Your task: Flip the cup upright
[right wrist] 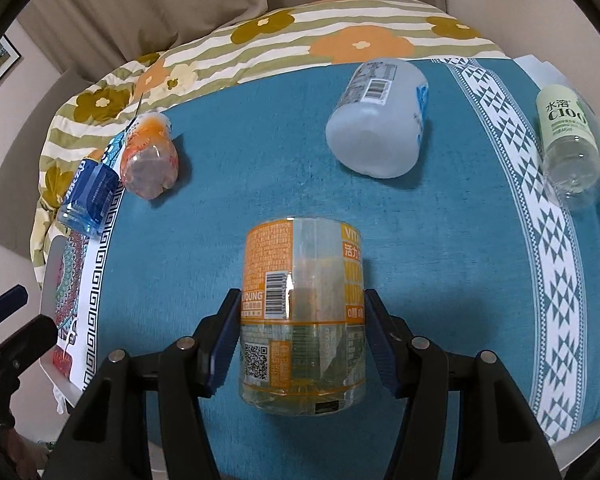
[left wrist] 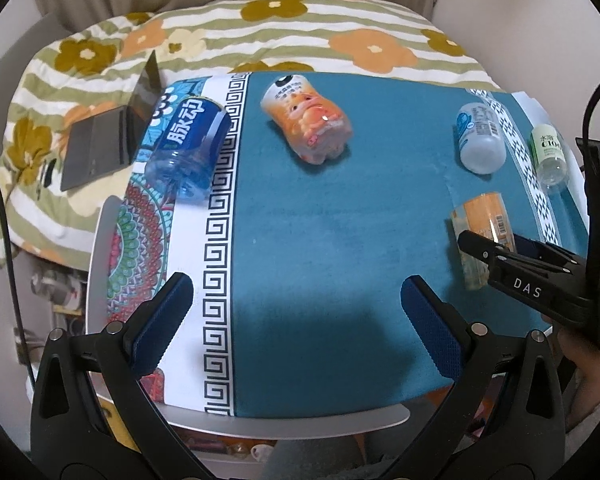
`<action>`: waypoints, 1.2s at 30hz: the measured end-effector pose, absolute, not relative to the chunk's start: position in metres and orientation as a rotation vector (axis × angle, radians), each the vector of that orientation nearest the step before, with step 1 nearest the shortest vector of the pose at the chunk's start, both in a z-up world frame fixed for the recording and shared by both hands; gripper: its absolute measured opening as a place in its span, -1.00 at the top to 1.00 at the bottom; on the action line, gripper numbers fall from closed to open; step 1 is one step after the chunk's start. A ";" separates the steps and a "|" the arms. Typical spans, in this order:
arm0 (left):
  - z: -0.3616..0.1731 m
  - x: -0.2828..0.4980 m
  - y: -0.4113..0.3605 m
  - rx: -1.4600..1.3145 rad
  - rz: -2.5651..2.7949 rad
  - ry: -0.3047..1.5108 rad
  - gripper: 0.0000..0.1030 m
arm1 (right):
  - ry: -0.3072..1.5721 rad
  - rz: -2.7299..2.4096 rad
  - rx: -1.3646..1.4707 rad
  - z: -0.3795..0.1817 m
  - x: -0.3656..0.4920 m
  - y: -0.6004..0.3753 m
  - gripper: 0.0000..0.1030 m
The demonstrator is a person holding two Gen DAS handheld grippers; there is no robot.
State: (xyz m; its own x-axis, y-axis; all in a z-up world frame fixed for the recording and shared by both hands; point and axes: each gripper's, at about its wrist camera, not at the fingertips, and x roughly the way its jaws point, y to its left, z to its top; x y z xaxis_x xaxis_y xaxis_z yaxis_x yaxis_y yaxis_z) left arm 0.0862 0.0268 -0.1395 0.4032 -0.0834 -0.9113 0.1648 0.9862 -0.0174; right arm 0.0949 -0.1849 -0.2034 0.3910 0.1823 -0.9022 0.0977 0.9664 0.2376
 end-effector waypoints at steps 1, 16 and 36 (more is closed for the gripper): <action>-0.140 0.087 0.027 0.077 -0.161 1.145 -1.00 | 1.164 0.056 0.269 -0.204 0.094 -0.185 -0.07; -0.131 0.086 0.027 0.062 -0.172 1.124 -1.00 | 1.142 0.053 0.282 -0.202 0.093 -0.183 -0.70; -0.097 0.117 -0.077 0.063 -0.178 1.202 -1.00 | 1.144 0.091 0.132 -0.139 0.072 -0.270 -1.00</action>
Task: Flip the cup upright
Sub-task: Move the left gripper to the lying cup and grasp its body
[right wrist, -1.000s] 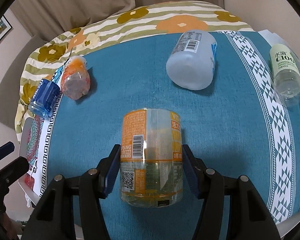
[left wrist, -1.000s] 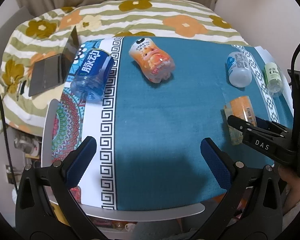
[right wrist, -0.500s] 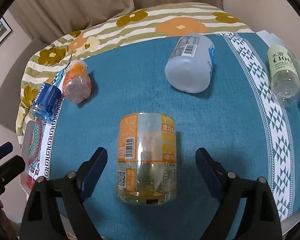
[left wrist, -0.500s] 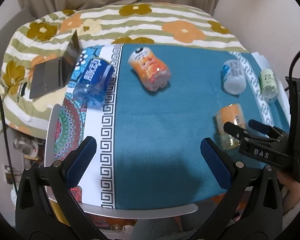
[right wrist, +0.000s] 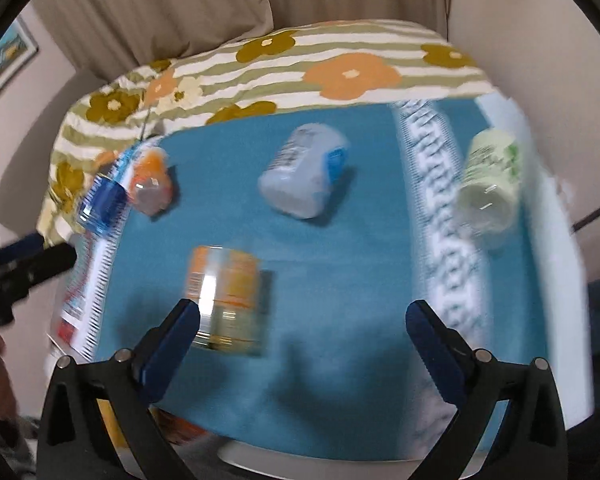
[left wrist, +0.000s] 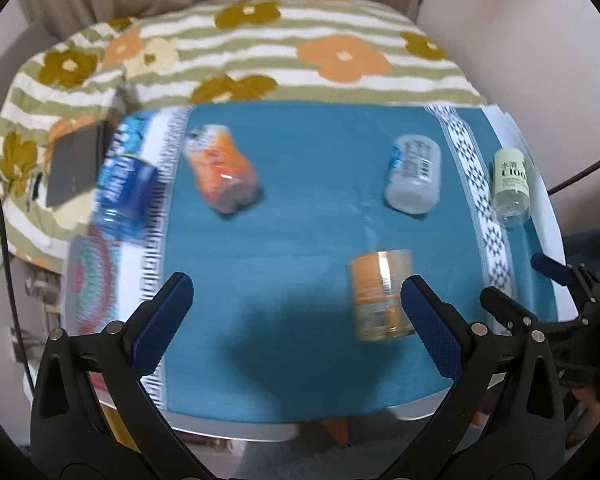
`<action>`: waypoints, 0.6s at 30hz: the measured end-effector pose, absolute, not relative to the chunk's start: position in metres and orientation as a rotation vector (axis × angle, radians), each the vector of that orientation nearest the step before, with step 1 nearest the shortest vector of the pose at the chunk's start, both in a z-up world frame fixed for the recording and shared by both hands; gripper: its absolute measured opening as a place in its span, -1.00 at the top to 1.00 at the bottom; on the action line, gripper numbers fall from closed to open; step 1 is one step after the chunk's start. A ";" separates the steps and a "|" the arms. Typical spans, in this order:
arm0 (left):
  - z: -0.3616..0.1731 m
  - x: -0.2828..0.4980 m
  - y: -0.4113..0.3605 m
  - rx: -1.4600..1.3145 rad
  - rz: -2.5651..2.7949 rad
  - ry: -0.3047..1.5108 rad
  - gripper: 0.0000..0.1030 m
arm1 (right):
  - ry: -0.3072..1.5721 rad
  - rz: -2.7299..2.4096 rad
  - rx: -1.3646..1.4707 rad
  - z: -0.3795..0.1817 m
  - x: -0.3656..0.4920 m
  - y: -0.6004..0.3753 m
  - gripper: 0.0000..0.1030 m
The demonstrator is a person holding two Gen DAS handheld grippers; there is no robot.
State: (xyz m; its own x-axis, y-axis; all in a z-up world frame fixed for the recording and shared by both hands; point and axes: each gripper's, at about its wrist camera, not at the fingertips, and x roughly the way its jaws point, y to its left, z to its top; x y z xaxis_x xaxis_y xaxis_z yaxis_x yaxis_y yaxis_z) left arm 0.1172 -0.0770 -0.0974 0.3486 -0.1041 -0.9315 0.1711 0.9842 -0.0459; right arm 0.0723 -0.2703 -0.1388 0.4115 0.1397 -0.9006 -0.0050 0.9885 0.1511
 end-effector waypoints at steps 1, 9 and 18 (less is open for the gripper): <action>-0.102 0.122 -0.088 0.072 -0.177 1.227 -1.00 | 1.147 0.093 0.106 -0.139 0.072 -0.277 -1.00; -0.148 0.146 -0.141 0.083 -0.118 1.426 -1.00 | 1.174 0.170 -0.048 -0.162 0.084 -0.312 -1.00; -0.190 0.170 -0.158 0.022 -0.041 1.595 -0.89 | 1.203 0.293 -0.017 -0.184 0.103 -0.328 -1.00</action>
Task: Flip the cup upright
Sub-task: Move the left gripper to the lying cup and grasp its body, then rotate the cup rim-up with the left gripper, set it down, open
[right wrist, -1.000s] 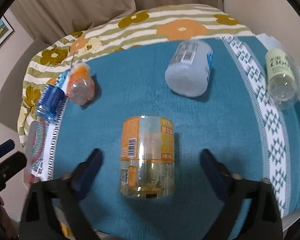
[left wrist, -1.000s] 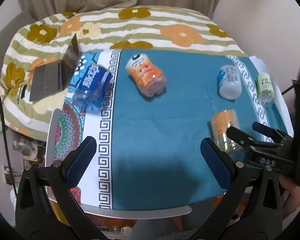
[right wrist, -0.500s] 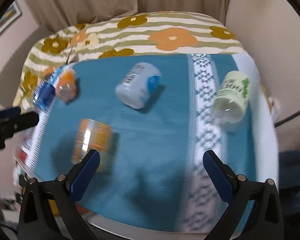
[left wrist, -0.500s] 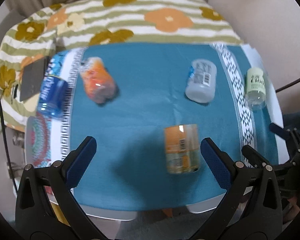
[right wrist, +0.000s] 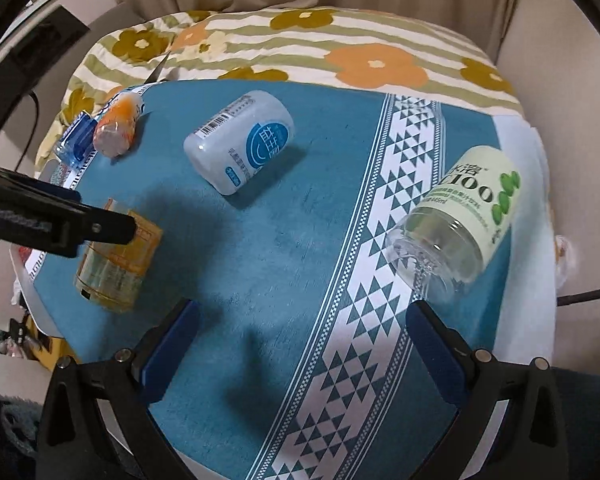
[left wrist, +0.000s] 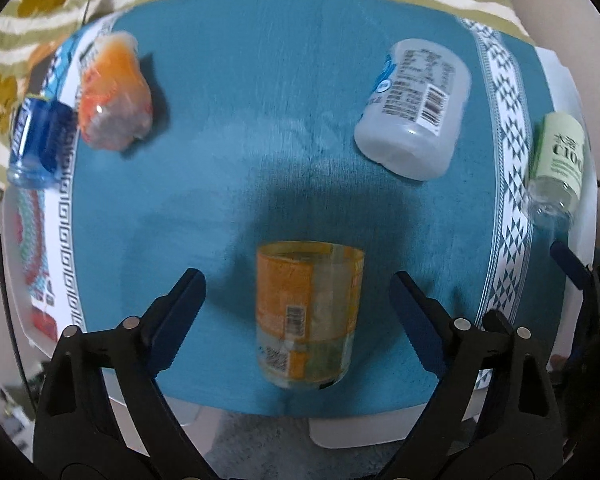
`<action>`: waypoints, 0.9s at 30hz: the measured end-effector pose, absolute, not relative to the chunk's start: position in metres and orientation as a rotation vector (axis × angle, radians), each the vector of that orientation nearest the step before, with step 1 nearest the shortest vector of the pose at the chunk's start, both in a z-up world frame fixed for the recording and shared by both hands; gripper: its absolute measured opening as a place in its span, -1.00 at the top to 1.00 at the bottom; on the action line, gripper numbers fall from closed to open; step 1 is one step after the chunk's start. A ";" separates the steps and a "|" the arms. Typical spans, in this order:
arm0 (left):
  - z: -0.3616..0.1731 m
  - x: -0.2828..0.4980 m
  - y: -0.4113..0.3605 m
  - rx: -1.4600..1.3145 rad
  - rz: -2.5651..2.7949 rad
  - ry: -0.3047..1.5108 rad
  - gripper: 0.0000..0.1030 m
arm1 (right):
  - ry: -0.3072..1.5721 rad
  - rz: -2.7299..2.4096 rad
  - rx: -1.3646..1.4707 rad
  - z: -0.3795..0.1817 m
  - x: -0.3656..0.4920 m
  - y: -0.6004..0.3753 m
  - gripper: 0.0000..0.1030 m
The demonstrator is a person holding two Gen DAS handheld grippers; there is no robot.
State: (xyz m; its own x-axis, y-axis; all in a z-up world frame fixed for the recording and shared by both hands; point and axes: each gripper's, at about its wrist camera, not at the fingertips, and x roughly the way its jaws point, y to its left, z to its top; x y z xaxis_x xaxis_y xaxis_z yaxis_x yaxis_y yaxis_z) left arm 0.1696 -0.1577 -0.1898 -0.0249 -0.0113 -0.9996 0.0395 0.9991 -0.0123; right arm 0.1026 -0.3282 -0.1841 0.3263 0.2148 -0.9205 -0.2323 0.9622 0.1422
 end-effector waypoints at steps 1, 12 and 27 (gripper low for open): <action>-0.193 0.172 -0.157 0.011 -0.034 1.606 -0.88 | 1.208 0.312 -0.002 -0.186 0.105 -0.331 -1.00; -0.220 0.184 -0.157 -0.073 0.001 1.715 -0.29 | 1.223 0.368 0.010 -0.195 0.119 -0.341 -1.00; -0.183 0.162 -0.159 -0.088 -0.082 1.604 -0.24 | 1.175 0.349 0.041 -0.182 0.115 -0.348 -1.00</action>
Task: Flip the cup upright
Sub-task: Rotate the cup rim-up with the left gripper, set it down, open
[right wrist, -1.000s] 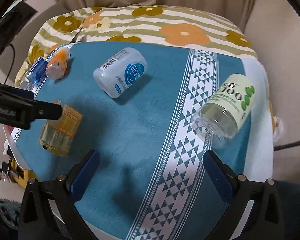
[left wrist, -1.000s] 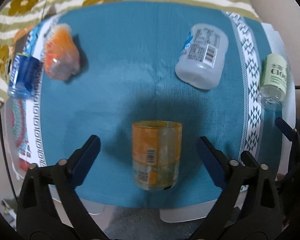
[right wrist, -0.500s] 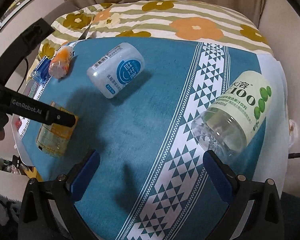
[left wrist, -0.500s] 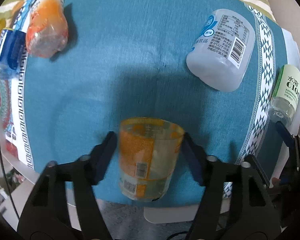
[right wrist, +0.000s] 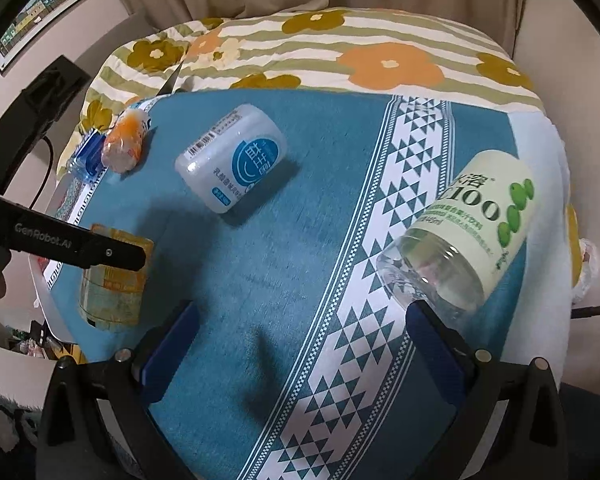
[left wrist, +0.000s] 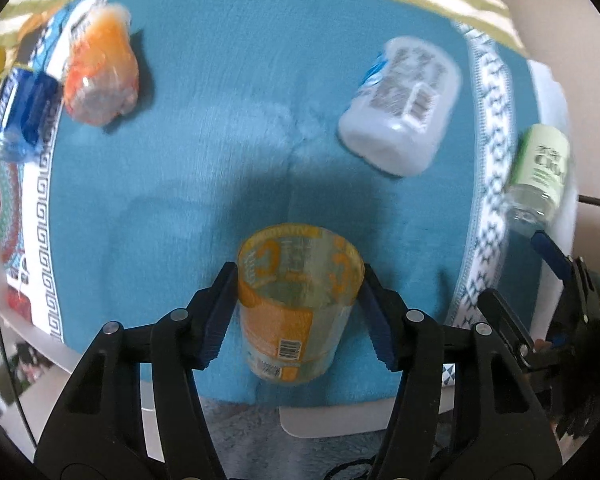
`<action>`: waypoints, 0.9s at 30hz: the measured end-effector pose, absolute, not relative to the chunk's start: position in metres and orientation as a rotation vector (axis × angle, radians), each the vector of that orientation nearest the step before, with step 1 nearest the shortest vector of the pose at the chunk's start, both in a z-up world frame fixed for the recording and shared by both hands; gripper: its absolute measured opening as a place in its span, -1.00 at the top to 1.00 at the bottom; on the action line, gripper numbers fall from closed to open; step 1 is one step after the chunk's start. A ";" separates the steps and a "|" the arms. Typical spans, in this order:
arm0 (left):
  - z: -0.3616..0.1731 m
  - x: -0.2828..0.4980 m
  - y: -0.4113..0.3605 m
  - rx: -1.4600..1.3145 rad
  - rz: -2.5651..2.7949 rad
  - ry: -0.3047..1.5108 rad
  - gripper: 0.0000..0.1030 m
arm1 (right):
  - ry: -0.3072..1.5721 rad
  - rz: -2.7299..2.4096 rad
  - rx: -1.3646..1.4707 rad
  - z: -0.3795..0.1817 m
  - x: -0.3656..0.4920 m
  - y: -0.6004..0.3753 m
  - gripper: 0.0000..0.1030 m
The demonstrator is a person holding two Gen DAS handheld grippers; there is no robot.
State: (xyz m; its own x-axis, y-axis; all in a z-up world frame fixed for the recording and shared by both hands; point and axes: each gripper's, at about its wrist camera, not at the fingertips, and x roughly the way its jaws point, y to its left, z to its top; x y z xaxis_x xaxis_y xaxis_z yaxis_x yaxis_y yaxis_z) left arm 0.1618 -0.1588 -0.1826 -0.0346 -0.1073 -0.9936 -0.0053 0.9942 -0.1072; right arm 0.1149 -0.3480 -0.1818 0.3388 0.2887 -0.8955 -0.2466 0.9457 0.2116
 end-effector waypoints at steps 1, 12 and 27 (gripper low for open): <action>-0.176 0.159 -0.158 -0.084 -0.099 1.577 -0.24 | 1.168 0.338 0.045 -0.178 0.113 -0.348 -1.00; -0.145 0.119 -0.149 0.038 -0.258 1.153 -0.24 | 1.112 0.184 0.150 -0.162 0.076 -0.345 -1.00; -0.170 0.104 -0.140 0.070 -0.350 0.927 -0.24 | 1.055 0.087 0.216 -0.182 0.040 -0.319 -1.00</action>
